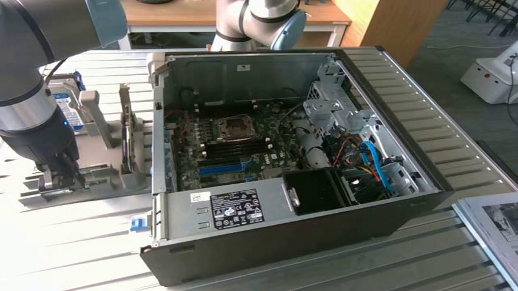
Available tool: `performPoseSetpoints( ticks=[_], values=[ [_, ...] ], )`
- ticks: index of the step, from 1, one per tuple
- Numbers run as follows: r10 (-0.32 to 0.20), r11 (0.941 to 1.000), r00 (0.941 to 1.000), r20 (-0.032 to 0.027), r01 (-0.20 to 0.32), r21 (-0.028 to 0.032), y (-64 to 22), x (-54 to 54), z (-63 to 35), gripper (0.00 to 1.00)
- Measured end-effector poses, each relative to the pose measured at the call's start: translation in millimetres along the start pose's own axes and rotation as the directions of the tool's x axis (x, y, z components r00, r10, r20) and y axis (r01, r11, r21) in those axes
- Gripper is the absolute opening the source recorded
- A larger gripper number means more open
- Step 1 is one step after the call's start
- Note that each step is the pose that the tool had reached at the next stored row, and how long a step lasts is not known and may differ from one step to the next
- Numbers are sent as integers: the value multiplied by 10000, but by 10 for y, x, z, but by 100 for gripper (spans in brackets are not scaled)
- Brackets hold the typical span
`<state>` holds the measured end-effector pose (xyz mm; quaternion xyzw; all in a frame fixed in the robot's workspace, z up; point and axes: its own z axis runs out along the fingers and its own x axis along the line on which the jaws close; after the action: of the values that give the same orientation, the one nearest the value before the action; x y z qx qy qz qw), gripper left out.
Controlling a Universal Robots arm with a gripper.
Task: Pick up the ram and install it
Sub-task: 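Pick up the ram and move it above insertion slot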
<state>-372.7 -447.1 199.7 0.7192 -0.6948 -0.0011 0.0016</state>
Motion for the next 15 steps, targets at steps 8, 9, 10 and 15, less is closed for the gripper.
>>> performPoseSetpoints(
  ticks=[8,9,10,15],
  values=[
    [0,10000,10000,0,0,0,0,0,0,11],
    [0,10000,10000,0,0,0,0,0,-1,11],
    [0,10000,10000,1,0,1,0,0,-3,11],
    [0,10000,10000,0,0,0,0,0,-27,11]
  ],
)
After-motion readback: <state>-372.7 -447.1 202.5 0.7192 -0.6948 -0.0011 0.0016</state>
